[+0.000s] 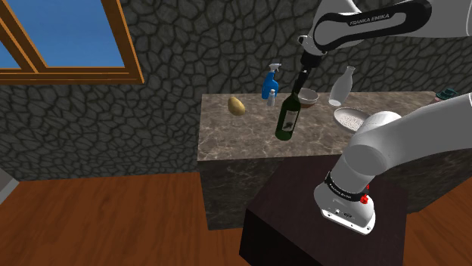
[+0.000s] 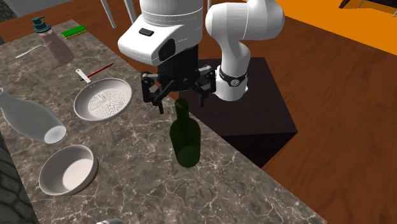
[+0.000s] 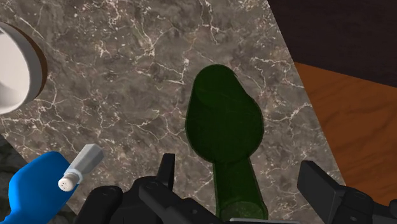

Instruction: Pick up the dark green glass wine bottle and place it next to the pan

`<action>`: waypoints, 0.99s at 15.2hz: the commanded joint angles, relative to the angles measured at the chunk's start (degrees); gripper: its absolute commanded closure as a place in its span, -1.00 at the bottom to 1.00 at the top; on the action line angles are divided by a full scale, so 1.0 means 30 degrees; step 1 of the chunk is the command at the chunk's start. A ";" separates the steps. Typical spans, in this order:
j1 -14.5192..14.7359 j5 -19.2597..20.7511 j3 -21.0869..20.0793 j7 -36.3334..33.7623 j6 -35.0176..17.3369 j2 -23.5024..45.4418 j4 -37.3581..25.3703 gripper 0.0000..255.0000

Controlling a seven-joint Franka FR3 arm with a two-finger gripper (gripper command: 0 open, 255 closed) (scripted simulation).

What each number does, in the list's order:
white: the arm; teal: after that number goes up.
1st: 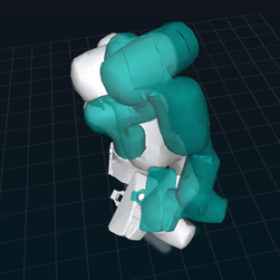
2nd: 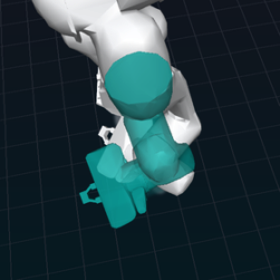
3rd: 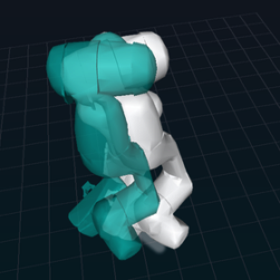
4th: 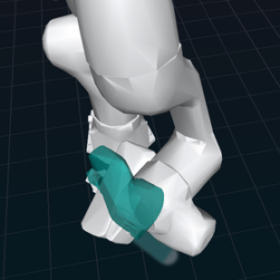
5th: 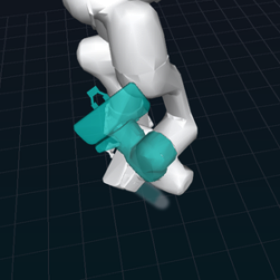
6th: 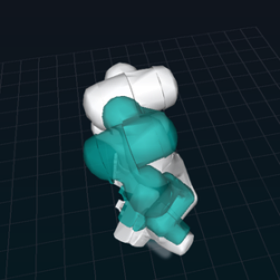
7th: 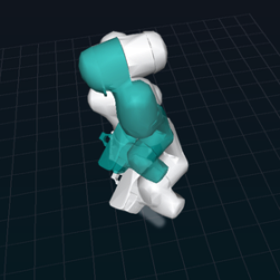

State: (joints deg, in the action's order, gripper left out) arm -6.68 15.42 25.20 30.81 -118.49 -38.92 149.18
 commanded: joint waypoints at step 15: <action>0.0043 -0.0141 -0.0201 0.0001 0.0829 -0.0205 -0.0627 1.00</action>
State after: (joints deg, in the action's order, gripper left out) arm -6.53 15.08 24.77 30.79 -116.77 -39.24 147.78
